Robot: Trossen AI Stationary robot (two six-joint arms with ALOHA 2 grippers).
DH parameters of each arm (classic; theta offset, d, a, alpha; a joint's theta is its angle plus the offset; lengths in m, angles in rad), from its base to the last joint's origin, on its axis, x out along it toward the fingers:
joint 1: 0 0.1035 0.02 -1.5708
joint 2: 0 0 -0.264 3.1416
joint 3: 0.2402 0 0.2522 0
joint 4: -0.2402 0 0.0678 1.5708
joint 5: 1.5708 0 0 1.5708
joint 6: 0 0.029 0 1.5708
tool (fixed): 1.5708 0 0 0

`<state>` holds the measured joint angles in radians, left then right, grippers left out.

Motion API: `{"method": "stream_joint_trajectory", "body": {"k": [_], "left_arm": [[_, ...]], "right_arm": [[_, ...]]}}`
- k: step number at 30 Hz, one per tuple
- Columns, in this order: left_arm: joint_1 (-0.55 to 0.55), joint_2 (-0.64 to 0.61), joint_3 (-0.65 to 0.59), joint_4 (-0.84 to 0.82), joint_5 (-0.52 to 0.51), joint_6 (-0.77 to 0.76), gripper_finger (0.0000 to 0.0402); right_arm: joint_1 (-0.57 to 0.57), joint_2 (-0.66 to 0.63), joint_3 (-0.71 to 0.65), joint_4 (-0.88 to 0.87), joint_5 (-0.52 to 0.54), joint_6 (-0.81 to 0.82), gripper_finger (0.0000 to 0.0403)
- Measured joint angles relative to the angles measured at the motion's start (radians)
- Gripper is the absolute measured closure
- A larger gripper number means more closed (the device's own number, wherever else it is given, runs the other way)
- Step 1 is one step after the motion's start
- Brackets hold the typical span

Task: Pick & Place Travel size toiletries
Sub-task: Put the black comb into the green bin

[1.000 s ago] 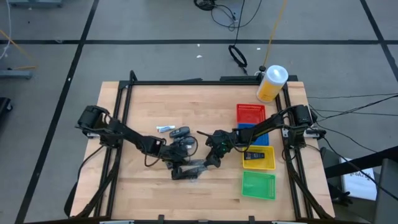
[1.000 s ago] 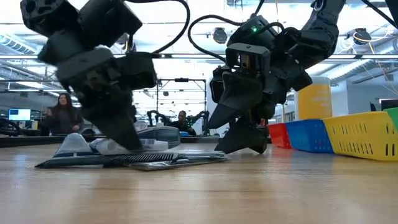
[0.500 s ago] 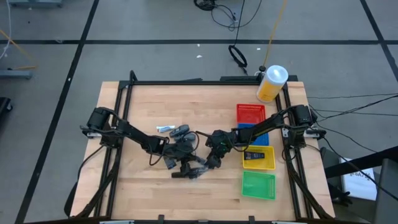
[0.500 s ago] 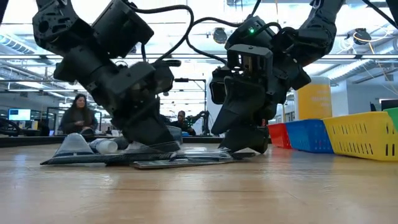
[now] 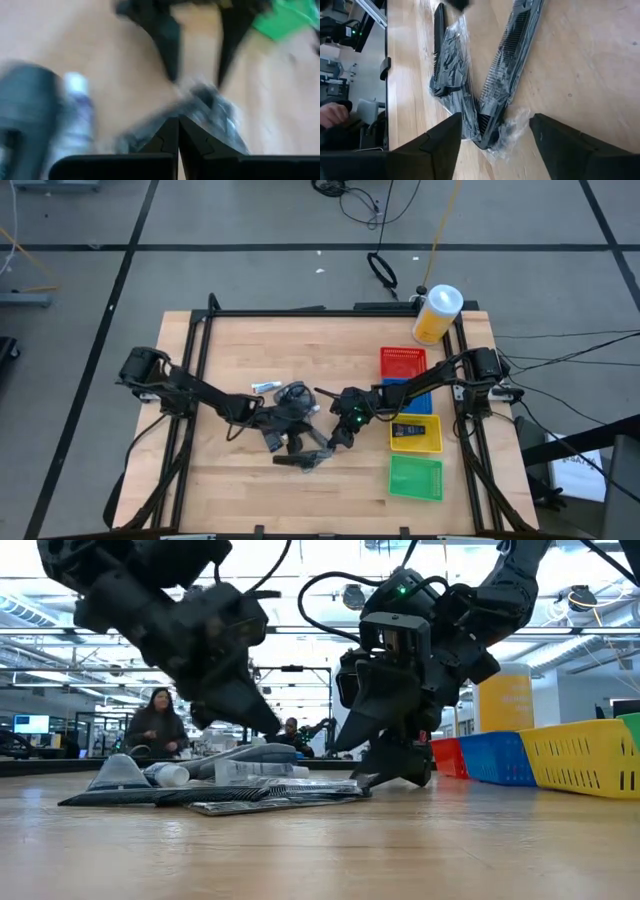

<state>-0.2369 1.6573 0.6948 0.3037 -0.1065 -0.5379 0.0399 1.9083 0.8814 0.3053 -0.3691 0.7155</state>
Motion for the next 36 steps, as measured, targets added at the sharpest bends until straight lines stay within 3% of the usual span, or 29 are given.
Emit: {"method": "stream_joint_trajectory", "body": {"k": [3, 14, 24, 29, 36], "left_arm": [[-0.004, 0.025, 0.001, 0.014, 0.09, 0.001, 0.04], [0.055, 0.297, 0.069, 0.174, 0.116, -0.018, 0.04], [0.076, 0.381, 0.176, 0.166, 0.113, 0.054, 0.04], [0.074, 0.36, 0.176, 0.152, 0.11, 0.058, 0.0397], [0.068, 0.317, 0.174, 0.087, 0.141, 0.103, 0.0395]], "right_arm": [[0.0, 0.0, 0.0, 0.012, -0.001, 0.005, 0.015], [0.0, 0.0, 0.0, 0.032, 0.001, 0.017, 0.0145], [-0.001, 0.0, -0.001, 0.027, 0.018, 0.005, 0.0158], [0.0, -0.003, 0.0, 0.011, 0.029, -0.024, 0.0225], [0.002, -0.005, 0.0, -0.048, 0.033, -0.094, 0.038]]}}
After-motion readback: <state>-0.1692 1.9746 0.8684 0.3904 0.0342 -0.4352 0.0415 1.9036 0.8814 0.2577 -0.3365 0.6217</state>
